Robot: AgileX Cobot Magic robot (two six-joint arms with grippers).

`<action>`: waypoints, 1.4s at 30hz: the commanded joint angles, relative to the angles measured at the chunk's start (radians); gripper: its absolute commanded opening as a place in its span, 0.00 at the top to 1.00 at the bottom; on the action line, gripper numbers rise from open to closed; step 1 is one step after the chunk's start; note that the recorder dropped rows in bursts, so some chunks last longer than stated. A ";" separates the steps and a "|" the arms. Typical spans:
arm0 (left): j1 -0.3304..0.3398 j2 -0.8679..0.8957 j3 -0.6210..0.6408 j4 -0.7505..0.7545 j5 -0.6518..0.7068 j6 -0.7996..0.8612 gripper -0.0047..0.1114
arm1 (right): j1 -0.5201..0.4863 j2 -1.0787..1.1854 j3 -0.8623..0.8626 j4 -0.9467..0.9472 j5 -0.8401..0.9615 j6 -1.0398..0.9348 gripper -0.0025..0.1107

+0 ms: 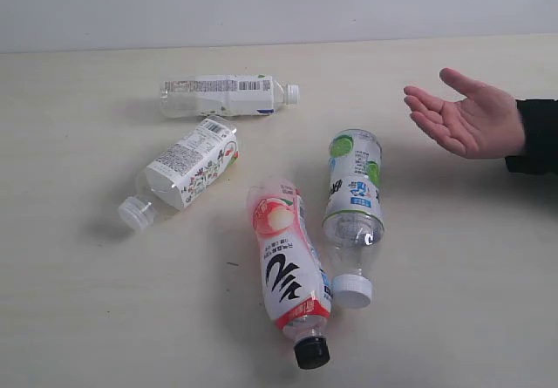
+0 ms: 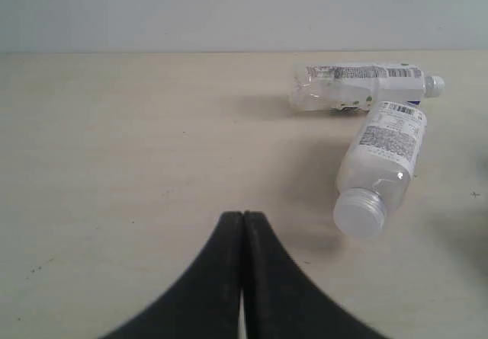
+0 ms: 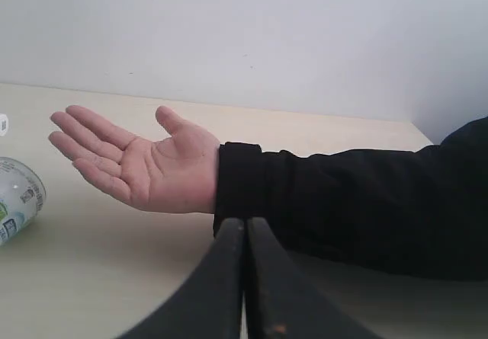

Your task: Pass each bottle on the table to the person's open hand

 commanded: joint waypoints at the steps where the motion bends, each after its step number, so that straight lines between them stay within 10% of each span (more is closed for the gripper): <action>1: -0.005 -0.007 0.000 -0.011 -0.006 -0.003 0.96 | 0.003 0.002 0.005 0.000 -0.010 0.000 0.98; 24: -0.005 -0.007 0.000 -0.011 -0.006 -0.003 0.96 | 0.003 0.002 0.005 0.057 -0.240 0.047 0.98; 42: -0.005 -0.007 0.000 -0.011 -0.006 -0.003 0.96 | 0.003 0.039 -0.138 0.184 -0.442 0.557 0.98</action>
